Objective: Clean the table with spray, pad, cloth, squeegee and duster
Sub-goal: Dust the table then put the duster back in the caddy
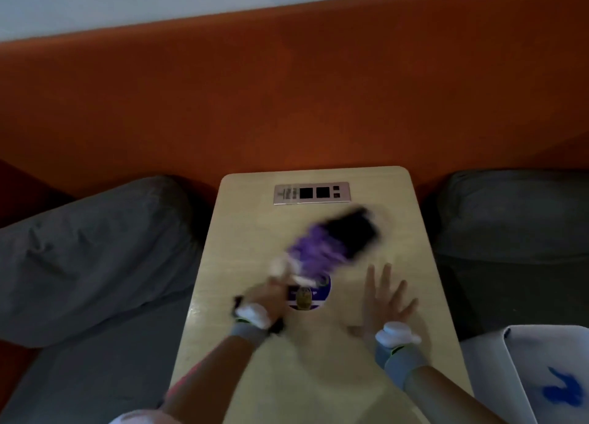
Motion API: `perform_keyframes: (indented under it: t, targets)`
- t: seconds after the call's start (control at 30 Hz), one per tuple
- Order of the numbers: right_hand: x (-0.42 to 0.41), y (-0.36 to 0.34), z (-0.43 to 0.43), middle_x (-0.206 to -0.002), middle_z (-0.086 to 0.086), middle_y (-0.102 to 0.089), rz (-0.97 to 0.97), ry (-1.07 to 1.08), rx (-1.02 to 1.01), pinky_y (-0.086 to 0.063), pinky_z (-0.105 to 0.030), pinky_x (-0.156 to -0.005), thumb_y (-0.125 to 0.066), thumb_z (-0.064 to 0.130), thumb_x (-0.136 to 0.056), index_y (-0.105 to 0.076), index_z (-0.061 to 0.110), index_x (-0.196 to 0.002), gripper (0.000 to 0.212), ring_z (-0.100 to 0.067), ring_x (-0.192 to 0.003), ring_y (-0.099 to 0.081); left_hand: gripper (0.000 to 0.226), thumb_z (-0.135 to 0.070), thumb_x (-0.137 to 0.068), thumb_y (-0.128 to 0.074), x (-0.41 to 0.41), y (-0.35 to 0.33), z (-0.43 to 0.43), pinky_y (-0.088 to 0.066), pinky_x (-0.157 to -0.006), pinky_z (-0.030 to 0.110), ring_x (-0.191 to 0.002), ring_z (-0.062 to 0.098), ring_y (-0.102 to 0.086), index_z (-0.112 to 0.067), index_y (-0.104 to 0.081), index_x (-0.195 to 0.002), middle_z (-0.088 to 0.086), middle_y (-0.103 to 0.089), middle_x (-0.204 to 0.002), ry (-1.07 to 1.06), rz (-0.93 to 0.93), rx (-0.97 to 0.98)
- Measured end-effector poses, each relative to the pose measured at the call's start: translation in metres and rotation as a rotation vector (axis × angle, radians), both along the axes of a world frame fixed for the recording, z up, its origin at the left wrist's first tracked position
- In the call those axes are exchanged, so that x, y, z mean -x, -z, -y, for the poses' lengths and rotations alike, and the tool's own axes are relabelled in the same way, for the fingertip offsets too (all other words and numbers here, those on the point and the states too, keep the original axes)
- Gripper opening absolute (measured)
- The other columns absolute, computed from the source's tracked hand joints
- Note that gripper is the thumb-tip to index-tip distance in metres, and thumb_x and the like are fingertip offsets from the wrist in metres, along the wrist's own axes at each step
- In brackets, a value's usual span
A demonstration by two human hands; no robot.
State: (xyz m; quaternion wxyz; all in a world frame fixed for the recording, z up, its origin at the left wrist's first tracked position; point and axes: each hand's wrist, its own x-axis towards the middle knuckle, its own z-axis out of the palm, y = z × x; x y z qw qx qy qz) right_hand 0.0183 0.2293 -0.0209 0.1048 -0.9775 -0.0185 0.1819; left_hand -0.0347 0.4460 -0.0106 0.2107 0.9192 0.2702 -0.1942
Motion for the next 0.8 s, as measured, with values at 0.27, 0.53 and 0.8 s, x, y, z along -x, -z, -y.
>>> perform_keyframes:
  t: [0.27,0.53,0.8]
  targets:
    - [0.014,-0.015,-0.004,-0.162,0.004,0.014,0.079,-0.206,-0.117,-0.005,-0.070,-0.108,-0.023,0.072,-0.090,0.004,0.042,-0.150,0.073,-0.044,-0.146,-0.006,0.058,-0.039,-0.076,-0.057,0.041,0.011,0.055,-0.056,-0.054,0.028,-0.064,0.019,-0.070,-0.015,-0.047,-0.128,0.008,-0.071,-0.089,0.189,0.224,0.073]
    - [0.033,-0.020,0.013,-0.163,0.005,0.011,0.130,-0.158,-0.037,0.005,-0.067,-0.111,0.011,0.065,-0.081,-0.005,0.045,-0.151,0.075,-0.038,-0.147,0.014,0.052,-0.032,-0.098,-0.033,0.055,0.010,-0.021,-0.048,-0.079,0.036,-0.097,0.030,-0.064,-0.034,-0.016,-0.147,0.010,-0.062,-0.117,-0.076,0.142,-0.237]
    - [0.070,-0.008,0.028,-0.164,-0.003,0.004,0.033,-0.098,0.007,-0.007,-0.069,-0.112,-0.011,0.070,-0.087,-0.002,0.032,-0.155,0.078,-0.044,-0.147,0.002,0.046,-0.041,-0.098,-0.034,0.067,0.003,0.048,-0.053,-0.080,0.035,-0.097,0.029,-0.065,-0.019,-0.044,-0.136,0.010,-0.065,-0.112,0.554,0.188,-0.078]
